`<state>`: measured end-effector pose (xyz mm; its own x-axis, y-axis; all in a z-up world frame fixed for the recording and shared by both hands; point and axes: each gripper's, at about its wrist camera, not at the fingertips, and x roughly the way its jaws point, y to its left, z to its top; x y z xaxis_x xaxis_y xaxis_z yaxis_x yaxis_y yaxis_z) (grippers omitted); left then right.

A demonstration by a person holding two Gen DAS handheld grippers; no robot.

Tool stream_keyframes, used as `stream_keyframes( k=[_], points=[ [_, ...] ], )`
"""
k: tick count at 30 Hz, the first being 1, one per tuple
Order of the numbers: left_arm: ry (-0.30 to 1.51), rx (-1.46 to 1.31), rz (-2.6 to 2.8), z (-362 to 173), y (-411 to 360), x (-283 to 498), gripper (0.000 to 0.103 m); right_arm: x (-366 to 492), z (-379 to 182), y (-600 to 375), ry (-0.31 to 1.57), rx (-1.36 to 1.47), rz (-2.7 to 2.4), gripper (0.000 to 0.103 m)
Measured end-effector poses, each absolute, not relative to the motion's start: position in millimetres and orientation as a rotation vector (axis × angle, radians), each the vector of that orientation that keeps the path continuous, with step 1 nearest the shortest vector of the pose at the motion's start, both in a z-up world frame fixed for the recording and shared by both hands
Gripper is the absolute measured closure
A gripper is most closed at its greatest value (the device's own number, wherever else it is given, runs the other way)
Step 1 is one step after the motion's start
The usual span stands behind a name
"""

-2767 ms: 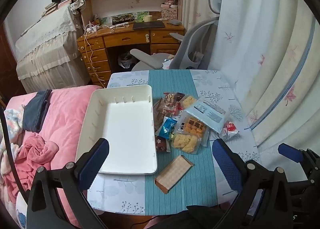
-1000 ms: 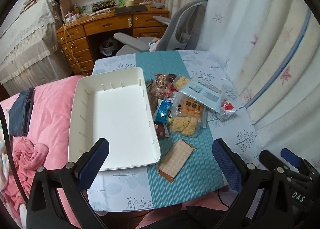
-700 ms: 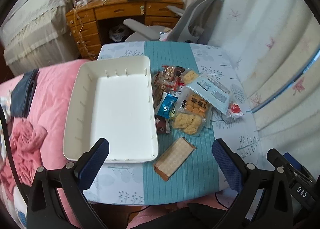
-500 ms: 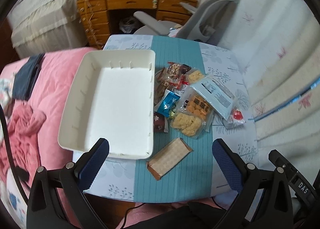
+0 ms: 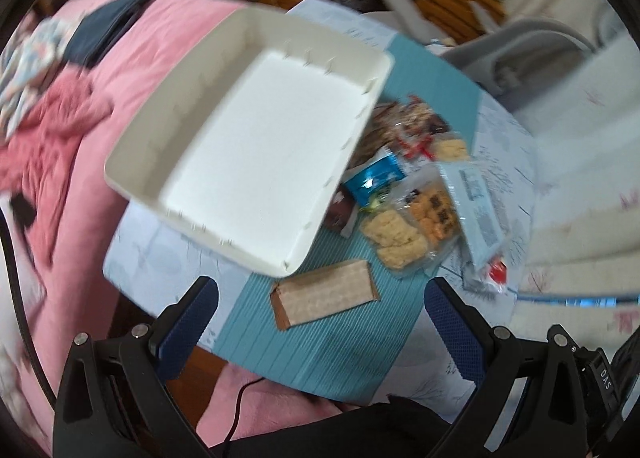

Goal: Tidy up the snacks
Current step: 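Move the right tool to the red-and-white snack bag while the left tool approaches the brown paper packet, then close the right tool on the red-and-white bag while the left tool grasps the brown packet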

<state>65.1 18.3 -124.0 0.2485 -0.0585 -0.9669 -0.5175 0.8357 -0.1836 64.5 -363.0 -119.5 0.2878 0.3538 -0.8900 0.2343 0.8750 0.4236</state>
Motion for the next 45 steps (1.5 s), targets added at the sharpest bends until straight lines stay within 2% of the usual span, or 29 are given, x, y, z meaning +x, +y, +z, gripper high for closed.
stream_keyframes(
  k=[6, 18, 24, 28, 30, 34, 38, 45],
  points=[
    [1.336, -0.639, 0.39, -158, 16, 59, 0.001, 96, -146, -381, 1.379, 0.584, 0.107, 0.023],
    [1.361, -0.95, 0.533, -226, 9, 37, 0.001, 139, -205, -401, 1.519, 0.729, 0.095, 0.042],
    [1.305, -1.025, 0.631, -246, 10, 40, 0.001, 152, -226, -402, 1.556, 0.721, 0.083, 0.056],
    [1.312, -0.971, 0.632, -258, 7, 50, 0.001, 158, -237, -401, 1.572, 0.71, 0.089, 0.069],
    [1.328, -0.908, 0.611, -263, 1, 56, 0.001, 160, -240, -402, 1.567, 0.719, 0.104, 0.07],
    [1.372, -0.778, 0.541, -275, -18, 65, 0.001, 164, -239, -399, 1.542, 0.698, 0.139, 0.085],
    [1.393, -0.641, 0.468, -283, -33, 72, 0.001, 167, -238, -396, 1.533, 0.671, 0.165, 0.09],
    [1.408, -0.357, 0.348, -295, -52, 83, 0.001, 164, -235, -400, 1.519, 0.66, 0.181, 0.091]
  ],
)
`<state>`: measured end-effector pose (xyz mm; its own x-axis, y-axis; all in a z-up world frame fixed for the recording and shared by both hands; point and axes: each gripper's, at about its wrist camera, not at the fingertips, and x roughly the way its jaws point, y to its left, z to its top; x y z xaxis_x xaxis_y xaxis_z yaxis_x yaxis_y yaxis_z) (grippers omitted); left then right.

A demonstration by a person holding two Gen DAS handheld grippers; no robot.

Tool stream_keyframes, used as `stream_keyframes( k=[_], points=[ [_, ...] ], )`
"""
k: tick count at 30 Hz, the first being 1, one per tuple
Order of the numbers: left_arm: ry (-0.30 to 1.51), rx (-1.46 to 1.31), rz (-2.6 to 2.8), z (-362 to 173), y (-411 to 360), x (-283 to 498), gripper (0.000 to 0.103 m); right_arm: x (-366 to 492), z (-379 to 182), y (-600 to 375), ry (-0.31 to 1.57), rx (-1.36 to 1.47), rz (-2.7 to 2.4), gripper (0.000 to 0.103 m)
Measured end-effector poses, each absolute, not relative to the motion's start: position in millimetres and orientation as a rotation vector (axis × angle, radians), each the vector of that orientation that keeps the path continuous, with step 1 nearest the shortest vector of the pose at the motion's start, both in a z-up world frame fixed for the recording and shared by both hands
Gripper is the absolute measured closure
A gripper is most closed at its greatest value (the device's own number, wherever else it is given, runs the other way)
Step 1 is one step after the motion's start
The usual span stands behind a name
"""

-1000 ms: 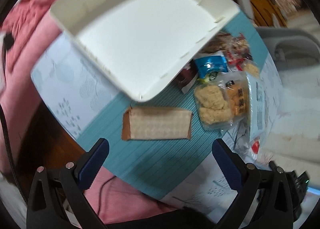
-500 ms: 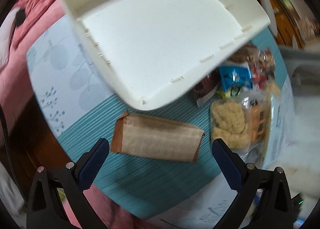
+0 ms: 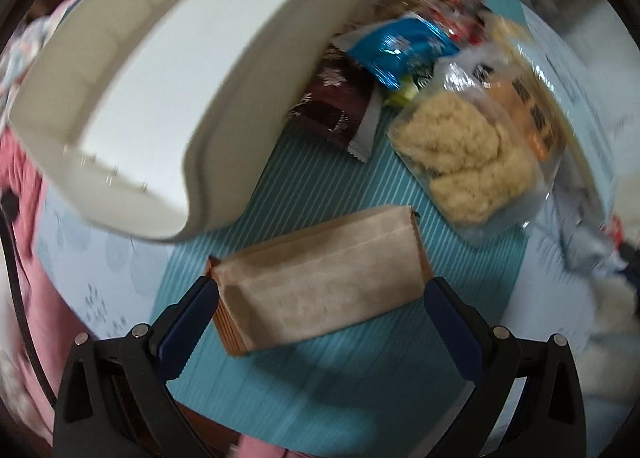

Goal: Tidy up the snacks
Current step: 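Close the right tool on the red-and-white bag while the left tool grasps the brown packet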

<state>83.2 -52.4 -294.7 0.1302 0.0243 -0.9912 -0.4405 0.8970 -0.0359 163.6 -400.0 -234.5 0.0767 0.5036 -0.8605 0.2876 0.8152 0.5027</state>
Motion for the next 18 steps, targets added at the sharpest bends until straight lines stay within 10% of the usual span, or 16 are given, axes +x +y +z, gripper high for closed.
stream_keyframes(
  k=[18],
  points=[
    [1.446, -0.072, 0.066, -329, -97, 122, 0.001, 160, -224, -409, 1.487, 0.655, 0.192, 0.091]
  ],
)
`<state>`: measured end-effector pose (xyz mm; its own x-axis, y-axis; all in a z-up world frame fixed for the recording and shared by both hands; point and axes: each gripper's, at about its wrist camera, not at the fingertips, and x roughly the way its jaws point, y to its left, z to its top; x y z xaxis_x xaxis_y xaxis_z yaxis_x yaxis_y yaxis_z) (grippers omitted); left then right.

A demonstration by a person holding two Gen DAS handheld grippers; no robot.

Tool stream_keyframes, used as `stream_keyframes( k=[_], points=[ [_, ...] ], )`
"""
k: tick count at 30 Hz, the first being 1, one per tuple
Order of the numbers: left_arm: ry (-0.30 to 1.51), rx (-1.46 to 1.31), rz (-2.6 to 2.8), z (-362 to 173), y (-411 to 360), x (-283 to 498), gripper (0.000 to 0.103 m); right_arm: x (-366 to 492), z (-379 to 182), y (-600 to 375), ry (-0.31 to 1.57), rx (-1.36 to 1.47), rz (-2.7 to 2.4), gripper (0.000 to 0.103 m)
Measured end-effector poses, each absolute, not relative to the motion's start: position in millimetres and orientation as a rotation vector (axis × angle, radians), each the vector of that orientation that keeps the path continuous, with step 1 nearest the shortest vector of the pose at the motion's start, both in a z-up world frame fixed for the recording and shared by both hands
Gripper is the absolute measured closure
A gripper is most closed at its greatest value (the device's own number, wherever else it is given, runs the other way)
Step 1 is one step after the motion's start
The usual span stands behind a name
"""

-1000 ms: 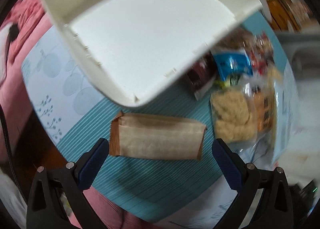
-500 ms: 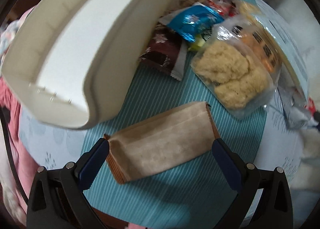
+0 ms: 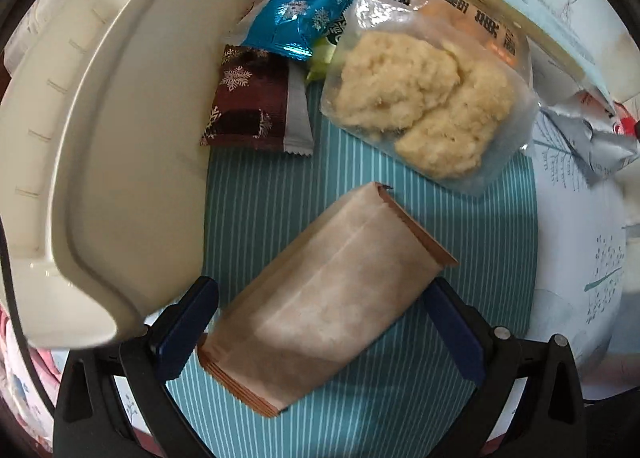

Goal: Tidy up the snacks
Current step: 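Close the right tool on the red-and-white bag while the left tool grasps the brown packet, then carry both snacks over the white tray and open both tools to drop them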

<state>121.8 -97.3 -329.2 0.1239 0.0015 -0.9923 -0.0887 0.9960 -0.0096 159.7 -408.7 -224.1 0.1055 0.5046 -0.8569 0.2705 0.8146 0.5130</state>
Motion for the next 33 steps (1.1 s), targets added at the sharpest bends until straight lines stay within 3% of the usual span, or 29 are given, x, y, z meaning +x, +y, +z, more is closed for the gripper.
stream_keyframes(
  k=[7, 15, 18, 27, 33],
  points=[
    [1.412, -0.079, 0.071, -329, -103, 124, 0.006, 159, -222, -411, 1.483, 0.661, 0.193, 0.091],
    [1.372, -0.123, 0.129, -320, -131, 102, 0.036, 160, -218, -410, 1.474, 0.66, 0.209, 0.091],
    [1.388, -0.138, 0.148, -320, -147, 102, 0.042, 157, -215, -410, 1.47, 0.661, 0.22, 0.091],
    [1.434, -0.2, 0.103, -325, -197, 91, 0.043, 145, -202, -399, 1.442, 0.644, 0.308, 0.091],
    [1.384, -0.182, 0.071, -301, -223, 91, 0.043, 132, -190, -386, 1.418, 0.619, 0.387, 0.091]
  ],
)
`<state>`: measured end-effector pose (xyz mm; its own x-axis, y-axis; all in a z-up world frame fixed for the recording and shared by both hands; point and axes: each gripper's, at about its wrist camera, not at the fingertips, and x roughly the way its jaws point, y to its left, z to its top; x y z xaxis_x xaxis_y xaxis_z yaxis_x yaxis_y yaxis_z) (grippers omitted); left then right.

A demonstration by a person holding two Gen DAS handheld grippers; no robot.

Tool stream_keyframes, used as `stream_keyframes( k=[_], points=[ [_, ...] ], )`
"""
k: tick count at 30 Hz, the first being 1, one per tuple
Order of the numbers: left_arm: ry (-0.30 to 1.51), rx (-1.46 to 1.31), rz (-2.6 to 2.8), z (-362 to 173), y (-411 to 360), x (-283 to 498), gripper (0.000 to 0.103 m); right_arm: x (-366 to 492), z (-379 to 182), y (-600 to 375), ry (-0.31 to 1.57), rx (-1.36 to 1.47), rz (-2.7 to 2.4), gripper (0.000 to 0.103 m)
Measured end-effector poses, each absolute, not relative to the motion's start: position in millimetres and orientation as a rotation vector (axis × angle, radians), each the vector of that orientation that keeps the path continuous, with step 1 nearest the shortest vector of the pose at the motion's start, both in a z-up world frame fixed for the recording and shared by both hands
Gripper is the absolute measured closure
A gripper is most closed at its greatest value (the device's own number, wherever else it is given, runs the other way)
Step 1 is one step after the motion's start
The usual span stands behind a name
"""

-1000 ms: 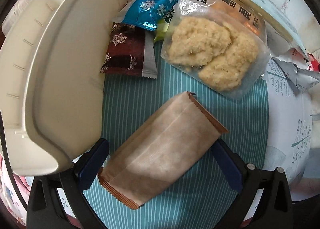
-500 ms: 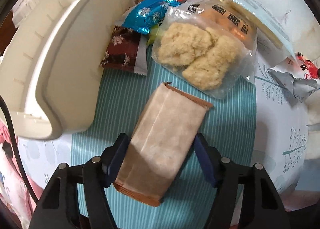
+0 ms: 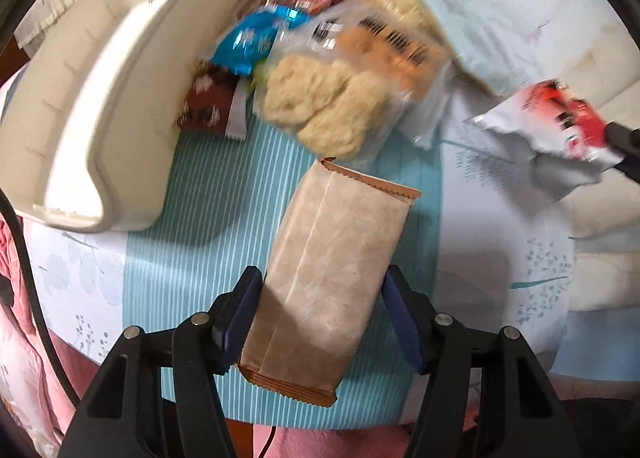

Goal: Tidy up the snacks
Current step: 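Carry both snacks over the white tray and open both tools to drop them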

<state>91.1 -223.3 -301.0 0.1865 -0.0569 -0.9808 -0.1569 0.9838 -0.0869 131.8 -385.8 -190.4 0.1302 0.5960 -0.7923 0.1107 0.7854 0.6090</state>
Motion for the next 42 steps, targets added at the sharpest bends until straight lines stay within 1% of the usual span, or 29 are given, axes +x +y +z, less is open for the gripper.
stream_keyframes(
  k=[8, 15, 20, 28, 38, 42],
  points=[
    [1.257, -0.188, 0.024, -239, -224, 90, 0.043, 116, -178, -361, 1.387, 0.574, 0.46, 0.091],
    [1.146, -0.176, -0.002, -167, -166, 80, 0.043, 98, -158, -326, 1.315, 0.493, 0.529, 0.091],
    [1.075, -0.174, -0.01, -141, -133, 73, 0.043, 85, -138, -295, 1.23, 0.415, 0.56, 0.091],
    [1.006, -0.194, 0.018, -125, -73, 71, 0.043, 65, -109, -242, 1.101, 0.343, 0.604, 0.091],
    [0.949, -0.216, 0.051, -110, 10, 73, 0.042, 48, -93, -165, 1.011, 0.249, 0.643, 0.091],
    [0.963, -0.223, 0.053, -115, 40, 80, 0.042, 40, -91, -135, 0.983, 0.202, 0.659, 0.091]
  ],
)
